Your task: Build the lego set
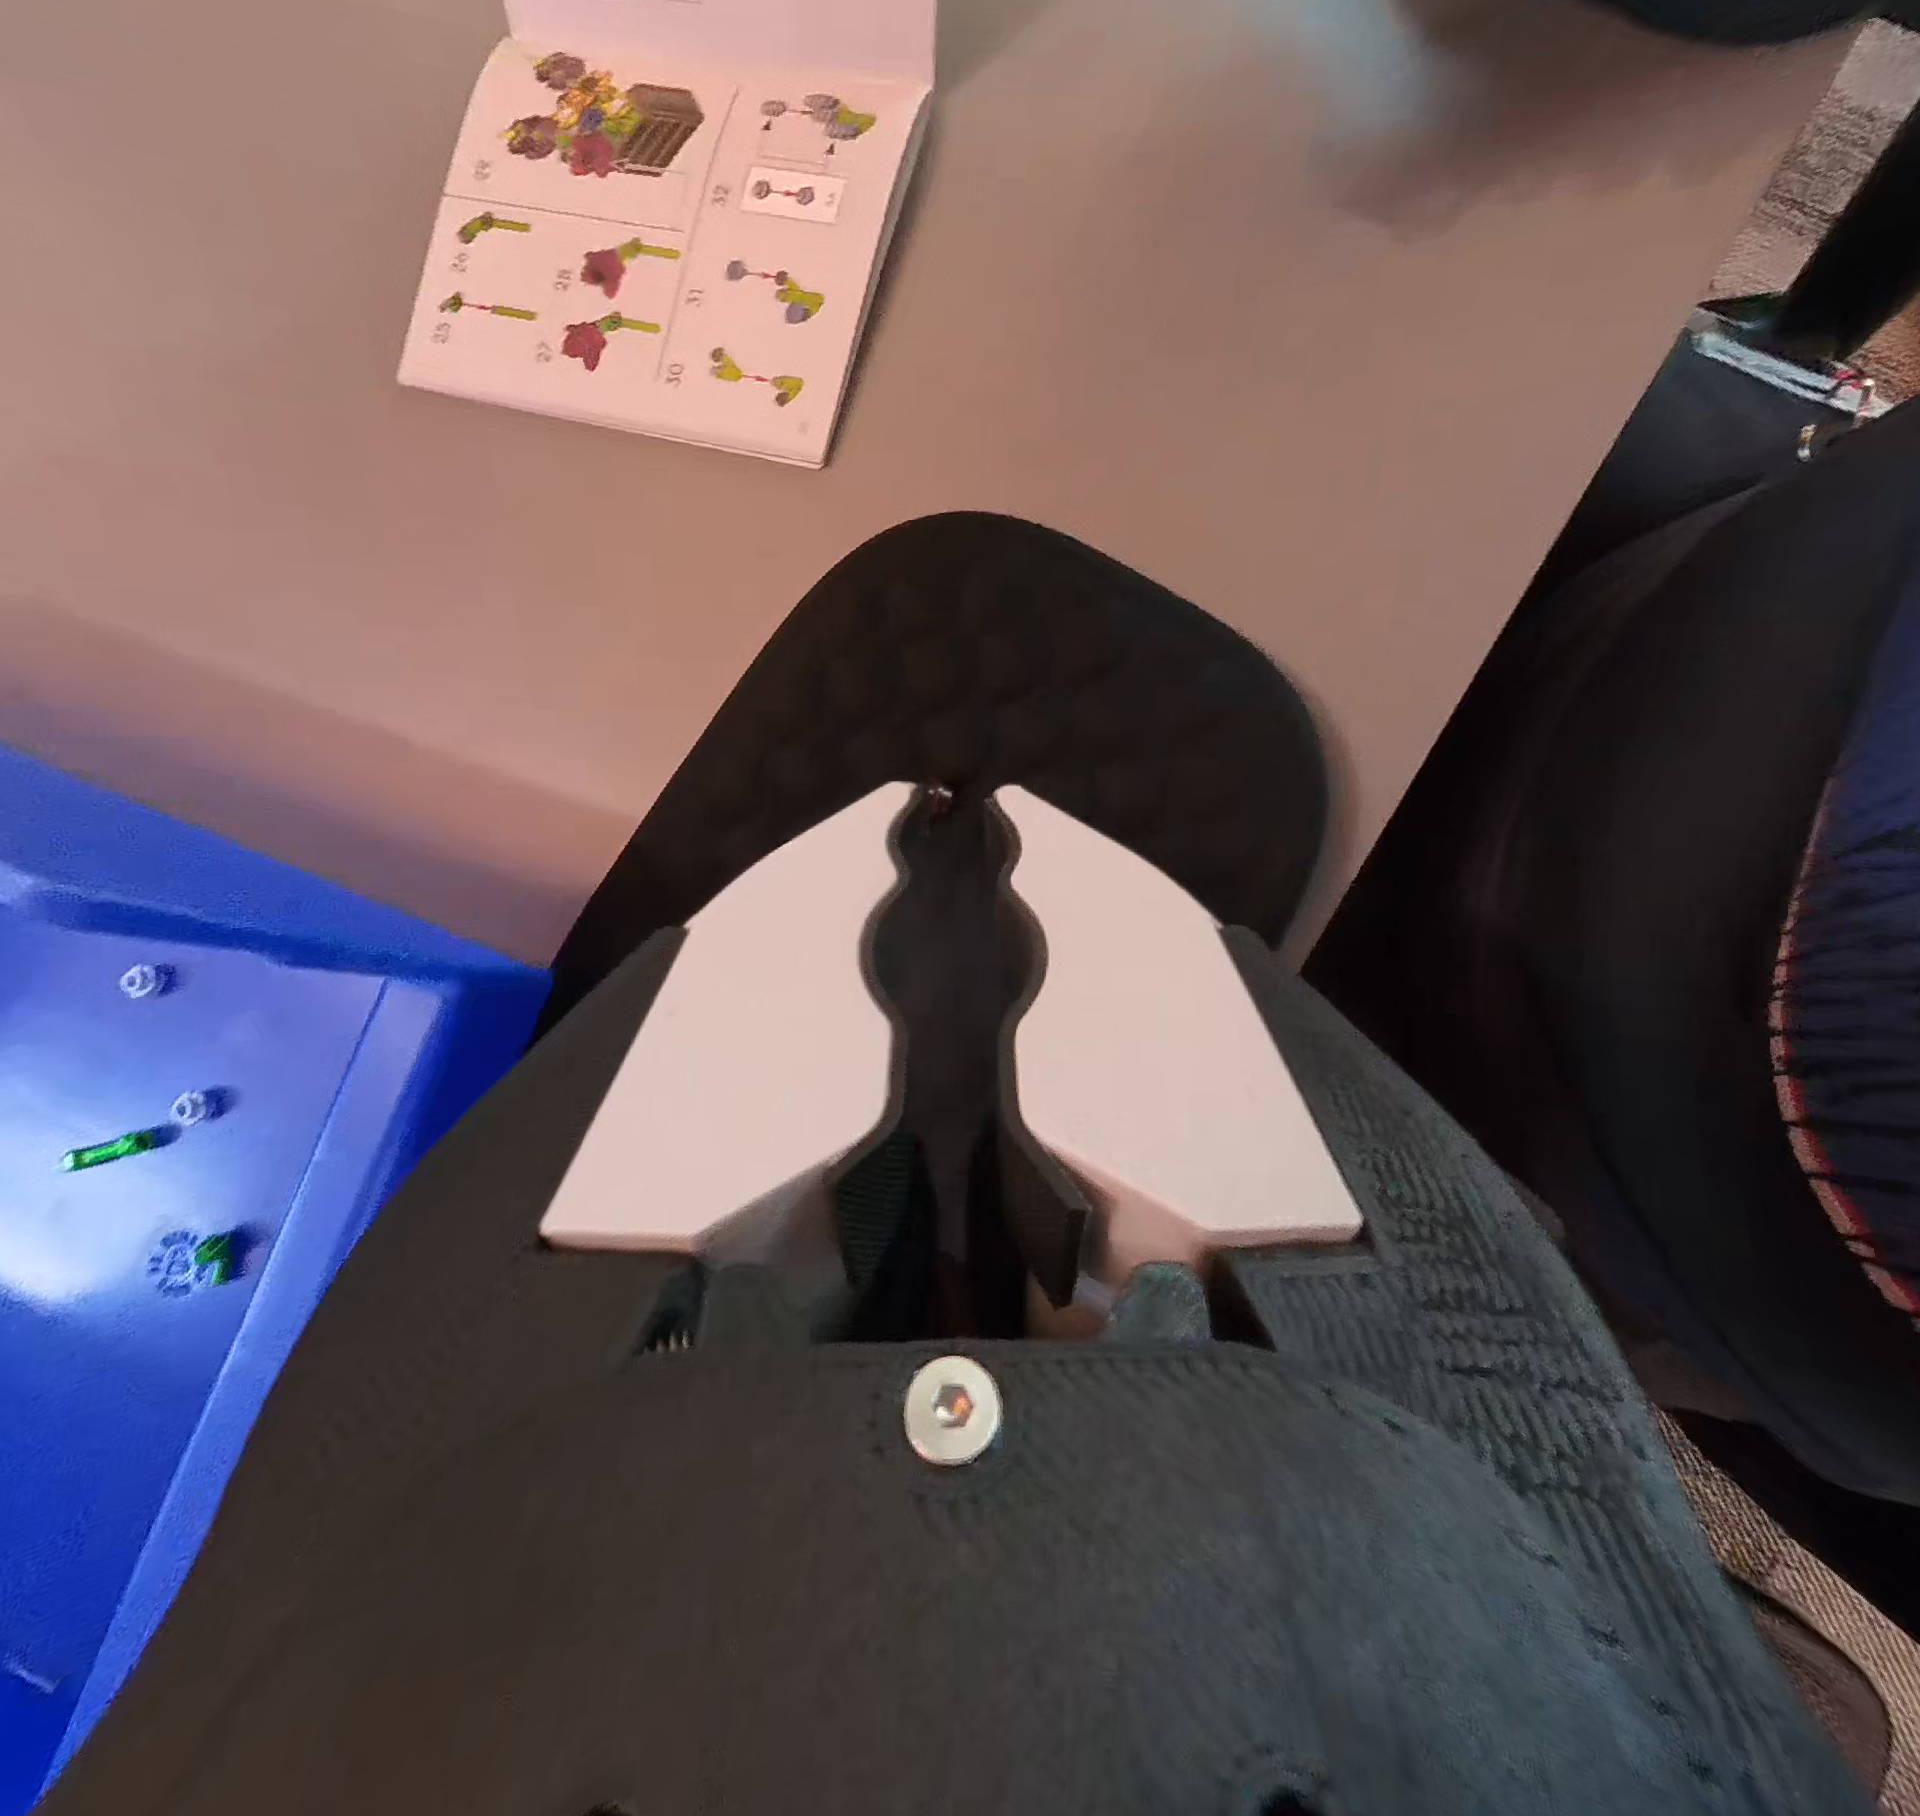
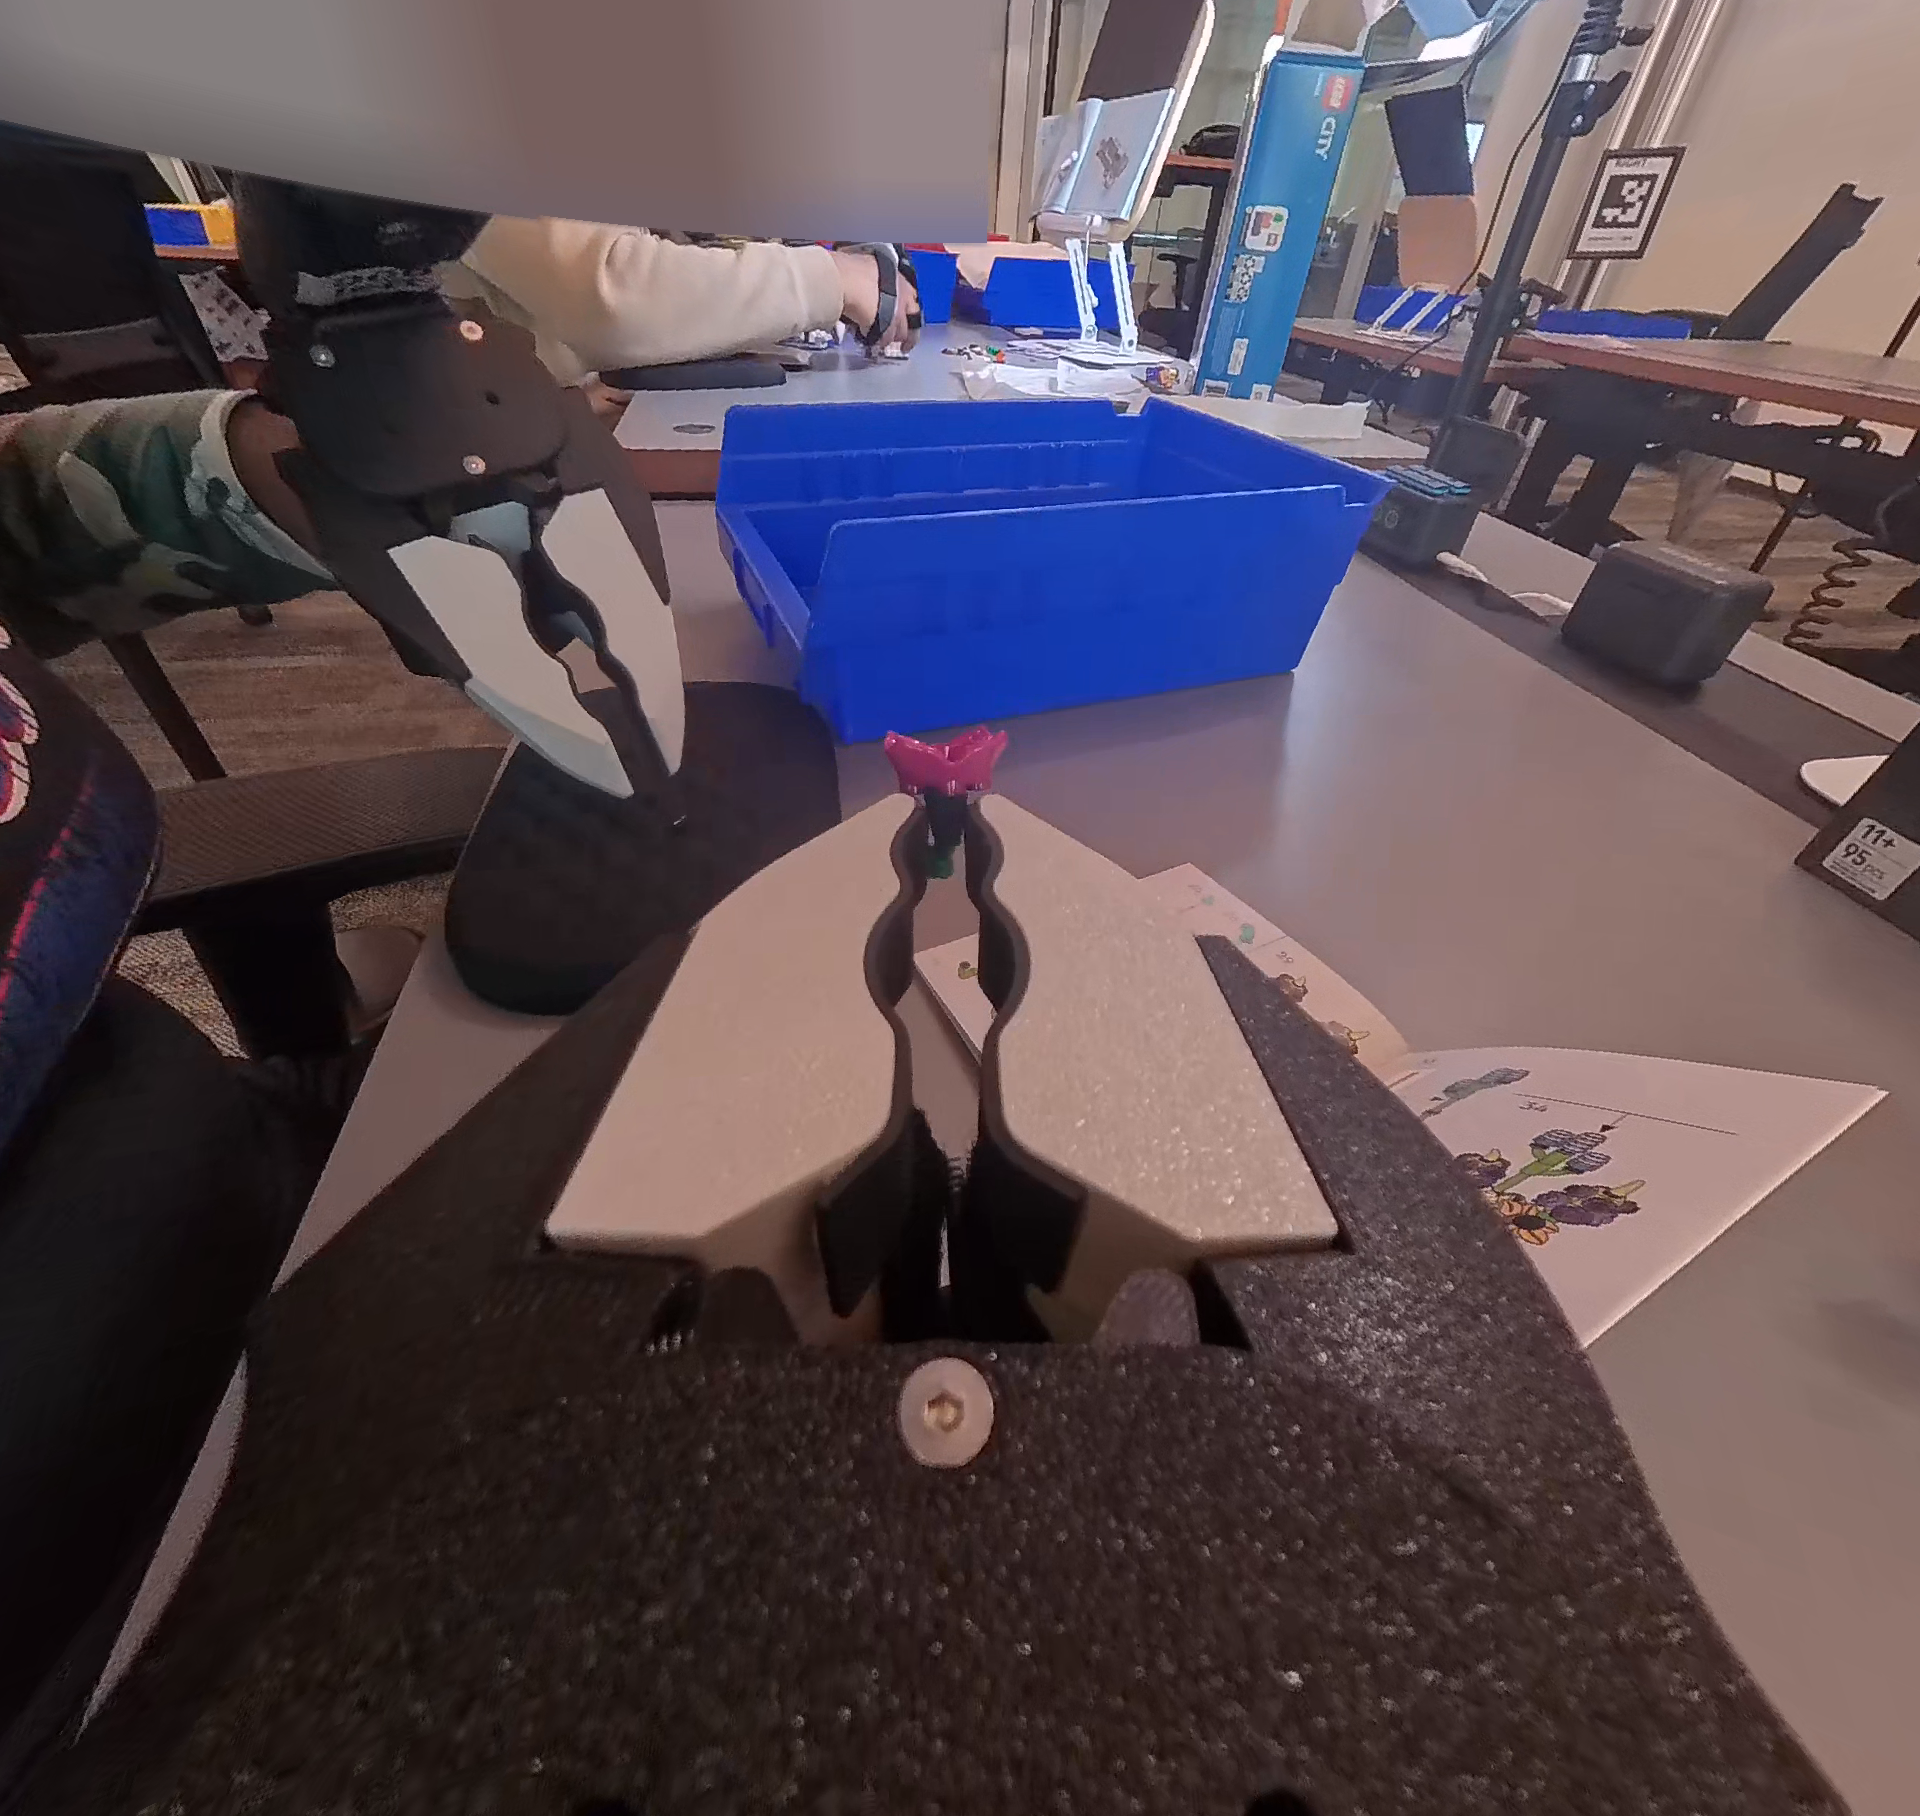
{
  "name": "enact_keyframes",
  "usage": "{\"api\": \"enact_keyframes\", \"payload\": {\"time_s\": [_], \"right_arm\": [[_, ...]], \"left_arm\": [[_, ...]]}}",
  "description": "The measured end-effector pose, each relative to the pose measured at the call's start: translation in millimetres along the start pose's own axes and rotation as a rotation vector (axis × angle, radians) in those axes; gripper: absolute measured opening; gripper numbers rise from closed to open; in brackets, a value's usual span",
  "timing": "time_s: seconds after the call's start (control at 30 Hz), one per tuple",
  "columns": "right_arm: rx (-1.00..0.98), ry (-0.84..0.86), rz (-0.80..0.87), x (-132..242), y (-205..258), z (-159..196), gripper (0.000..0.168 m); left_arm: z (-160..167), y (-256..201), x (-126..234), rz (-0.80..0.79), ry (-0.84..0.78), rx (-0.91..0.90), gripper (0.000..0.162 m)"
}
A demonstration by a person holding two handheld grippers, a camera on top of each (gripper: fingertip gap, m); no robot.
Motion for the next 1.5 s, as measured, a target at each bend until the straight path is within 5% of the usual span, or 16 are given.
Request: {"api": "enact_keyframes", "payload": {"time_s": [0.3,0.73,1.17,1.5], "right_arm": [[-0.012,-0.001,0.007,1,-3,2,0.007],[-0.021,0.008,0.010,1,-5,5,0.007],[-0.024,0.013,0.007,0,-5,6,0.007],[-0.010,0.013,0.011,1,-4,4,0.007]], "left_arm": [[6,0,-13,0.001,0.028,-0.013,0.005],[11,10,-16,0.102,0.078,0.284,0.008],[3,19,-7,-0.040,0.013,0.047,0.012],[8,17,-11,0.122,0.135,0.244,0.010]]}}
Point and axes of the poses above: each gripper's, where its closed fingertips meet, x back along the fingers, z out of its underside, y = z × x across the jaws, the point moved 1 cm from there along x, back along the fingers, and after that the axes turned 15 degrees about -z, right-handed, at the moved point
